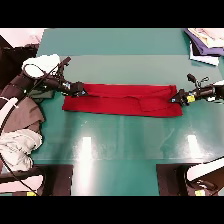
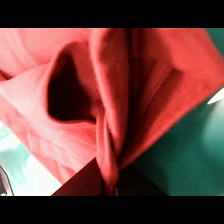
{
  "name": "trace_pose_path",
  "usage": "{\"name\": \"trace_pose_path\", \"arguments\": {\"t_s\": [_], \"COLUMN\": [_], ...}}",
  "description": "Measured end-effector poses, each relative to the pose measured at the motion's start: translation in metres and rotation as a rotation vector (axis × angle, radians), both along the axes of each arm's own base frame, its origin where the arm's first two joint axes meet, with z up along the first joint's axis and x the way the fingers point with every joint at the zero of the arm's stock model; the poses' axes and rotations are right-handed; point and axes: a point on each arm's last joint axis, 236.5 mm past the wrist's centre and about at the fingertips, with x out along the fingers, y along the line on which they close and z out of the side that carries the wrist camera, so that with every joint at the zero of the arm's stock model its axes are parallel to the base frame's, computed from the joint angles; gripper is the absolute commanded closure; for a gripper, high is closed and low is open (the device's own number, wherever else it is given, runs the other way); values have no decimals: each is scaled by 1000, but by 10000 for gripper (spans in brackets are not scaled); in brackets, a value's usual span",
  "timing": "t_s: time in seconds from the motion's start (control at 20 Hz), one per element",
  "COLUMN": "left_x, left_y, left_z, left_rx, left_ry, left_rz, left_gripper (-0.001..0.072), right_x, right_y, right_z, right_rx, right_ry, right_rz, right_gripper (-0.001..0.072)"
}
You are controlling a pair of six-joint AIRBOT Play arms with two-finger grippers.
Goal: Fold the shirts.
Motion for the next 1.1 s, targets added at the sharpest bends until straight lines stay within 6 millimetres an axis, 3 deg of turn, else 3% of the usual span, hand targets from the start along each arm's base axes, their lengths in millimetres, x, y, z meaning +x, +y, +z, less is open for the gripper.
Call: {"name": "trace_pose_path", "arguments": {"t_s": [0.2,0.4,0.65,0.85,1.1], "left_x": [3,10,25,33,35], "left_y": [-7,-38,-102,-146,-167], "left_z": [1,-2,-16,-47,-74], "left_rx": [-7,-7,-9,4,17], "left_ry": [-2,-36,-55,-23,18], "left_rz": [20,-6,-107,-180,-214], "left_gripper": [684,684,684,684,684], "right_x": [5,21,35,35,23], "right_y": [9,35,99,158,216], "right_z": [28,90,173,233,281], "right_rx": [-25,-63,-89,-89,-67], "right_ry": [-73,-191,-313,-429,-552], "right_rz": [34,110,207,282,355], "right_gripper": [704,704,704,704,704]}}
